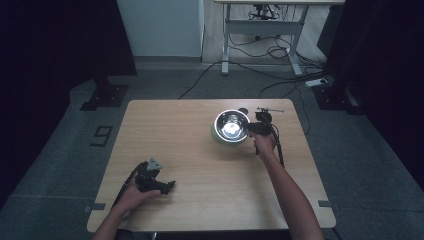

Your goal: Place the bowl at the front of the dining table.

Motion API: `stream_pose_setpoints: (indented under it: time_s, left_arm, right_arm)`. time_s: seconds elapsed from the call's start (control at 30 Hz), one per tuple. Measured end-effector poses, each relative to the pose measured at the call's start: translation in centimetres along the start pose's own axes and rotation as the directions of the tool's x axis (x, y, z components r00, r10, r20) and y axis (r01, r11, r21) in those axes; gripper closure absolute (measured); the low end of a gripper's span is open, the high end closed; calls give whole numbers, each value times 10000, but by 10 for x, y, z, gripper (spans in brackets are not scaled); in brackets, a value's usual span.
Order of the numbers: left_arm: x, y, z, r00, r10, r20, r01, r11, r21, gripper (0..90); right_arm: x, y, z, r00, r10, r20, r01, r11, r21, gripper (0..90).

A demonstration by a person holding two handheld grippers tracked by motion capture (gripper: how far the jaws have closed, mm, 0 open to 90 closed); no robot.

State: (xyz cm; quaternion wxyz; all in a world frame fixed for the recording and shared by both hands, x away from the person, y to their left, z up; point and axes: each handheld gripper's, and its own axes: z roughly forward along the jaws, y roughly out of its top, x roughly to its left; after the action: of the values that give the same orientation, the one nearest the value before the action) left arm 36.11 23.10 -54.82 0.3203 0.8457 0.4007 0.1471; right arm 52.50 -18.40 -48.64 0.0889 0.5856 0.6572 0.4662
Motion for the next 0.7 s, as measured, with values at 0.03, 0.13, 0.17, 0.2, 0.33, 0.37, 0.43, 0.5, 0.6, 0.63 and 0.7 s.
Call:
stream_pose_setpoints:
  time_s: [0.03, 0.13, 0.17, 0.2, 0.33, 0.37, 0.43, 0.5, 0.6, 0.63, 0.7]
  left_arm:
    - [0, 0, 0, 10000, -2, 2, 2, 10000, -1, 0]
    - [0, 0, 0, 10000, -1, 1, 1, 10000, -1, 0]
    - [0, 0, 0, 10000, -2, 0, 2, 10000, -2, 0]
    - [0, 0, 0, 10000, -2, 0, 2, 10000, -1, 0]
    - [0, 0, 0, 10000, -3, 2, 3, 10000, -4, 0]
    - [0, 0, 0, 10000, -1, 1, 1, 10000, -3, 0]
    - [0, 0, 0, 10000, 1, 1, -1, 10000, -3, 0]
    - [0, 0, 0, 10000, 2, 4, -2, 10000, -4, 0]
    - [0, 0, 0, 10000, 2, 3, -2, 10000, -4, 0]
    - [0, 0, 0, 10000, 0, 3, 0, 10000, -2, 0]
    - [0, 0, 0, 10000, 2, 0, -2, 10000, -3, 0]
  right_arm:
    - [-1, 0, 1, 10000, 28, 25, -28, 10000, 8, 858]
    - [-4, -1, 4, 9999, 155, 52, -155, 9999, 23, 858]
    - [-5, -1, 6, 9998, 204, 64, -204, 9998, 39, 858]
    - [-6, -1, 7, 9998, 204, 65, -204, 9998, 16, 858]
    - [-9, -2, 11, 9993, 354, 128, -355, 9993, 66, 858]
    - [-10, -2, 12, 9992, 370, 141, -371, 9993, 71, 858]
    - [-11, -1, 14, 9993, 334, 180, -337, 9992, 191, 858]
    - [-9, 0, 16, 9992, 344, 186, -347, 9993, 162, 858]
    - [-7, 3, 19, 9994, 325, 136, -328, 9993, 154, 858]
    - [-6, 4, 20, 9994, 302, 141, -304, 9994, 155, 858]
    - [-5, 4, 23, 9993, 358, 88, -359, 9993, 73, 858]
